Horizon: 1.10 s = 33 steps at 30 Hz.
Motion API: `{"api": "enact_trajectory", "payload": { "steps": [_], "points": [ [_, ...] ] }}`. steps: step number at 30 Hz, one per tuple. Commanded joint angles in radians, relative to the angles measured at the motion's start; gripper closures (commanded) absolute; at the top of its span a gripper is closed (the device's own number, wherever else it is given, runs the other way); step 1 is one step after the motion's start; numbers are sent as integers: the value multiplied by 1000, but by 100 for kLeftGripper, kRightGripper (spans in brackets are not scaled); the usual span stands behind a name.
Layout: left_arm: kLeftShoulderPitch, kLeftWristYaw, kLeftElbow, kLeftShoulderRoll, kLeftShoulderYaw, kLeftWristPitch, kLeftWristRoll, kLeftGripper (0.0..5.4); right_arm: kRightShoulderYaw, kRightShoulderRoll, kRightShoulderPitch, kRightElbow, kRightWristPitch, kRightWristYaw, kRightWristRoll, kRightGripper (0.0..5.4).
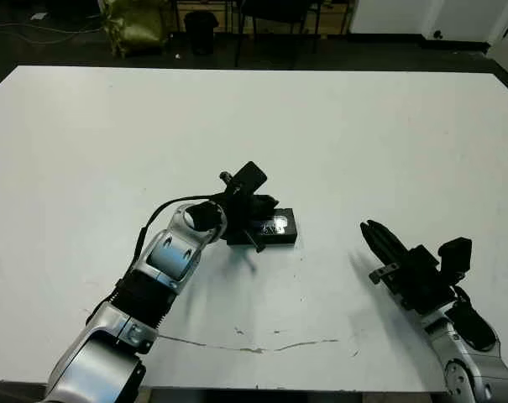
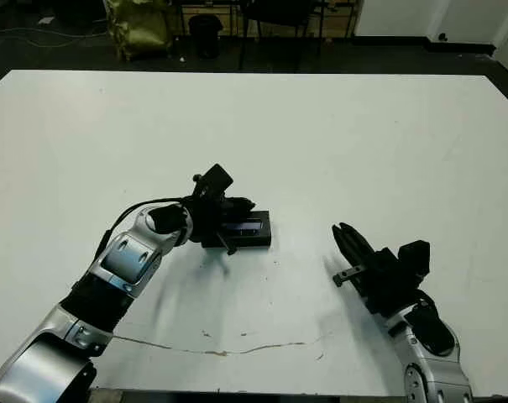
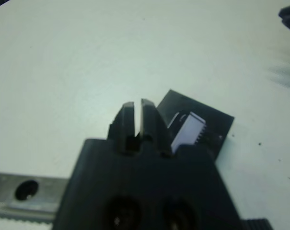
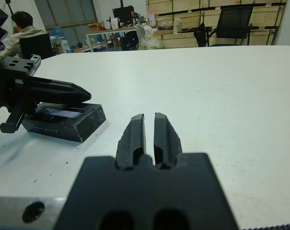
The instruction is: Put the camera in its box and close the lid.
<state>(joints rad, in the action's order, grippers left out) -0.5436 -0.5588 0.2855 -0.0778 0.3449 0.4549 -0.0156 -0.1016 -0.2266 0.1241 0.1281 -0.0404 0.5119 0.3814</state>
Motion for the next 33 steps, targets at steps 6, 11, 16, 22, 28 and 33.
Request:
{"api": "enact_trajectory", "payload": {
  "steps": [6, 11, 16, 22, 28, 33],
  "points": [
    [147, -7, 43, -50, -17, 12, 11, 538, -5, -15, 11, 7, -23, -13, -11, 540],
    [190, -7, 2, -56, -63, 13, 55, 538, -7, -13, 13, 5, -18, -13, -10, 540],
    [217, 7, -97, -76, -126, 36, 102, 538, -6, -14, 16, 11, -21, -15, -12, 540],
    [202, 50, -183, -100, -240, 107, 166, 538, -5, -14, 18, 23, -48, -40, -15, 540],
    [170, 101, -205, -122, -345, 108, 206, 538, -5, -14, 19, 26, -41, -36, -9, 540],
    [169, 124, -243, -119, -439, 59, 273, 538, -13, -15, 17, 35, -47, -39, 0, 540]
  ]
}}
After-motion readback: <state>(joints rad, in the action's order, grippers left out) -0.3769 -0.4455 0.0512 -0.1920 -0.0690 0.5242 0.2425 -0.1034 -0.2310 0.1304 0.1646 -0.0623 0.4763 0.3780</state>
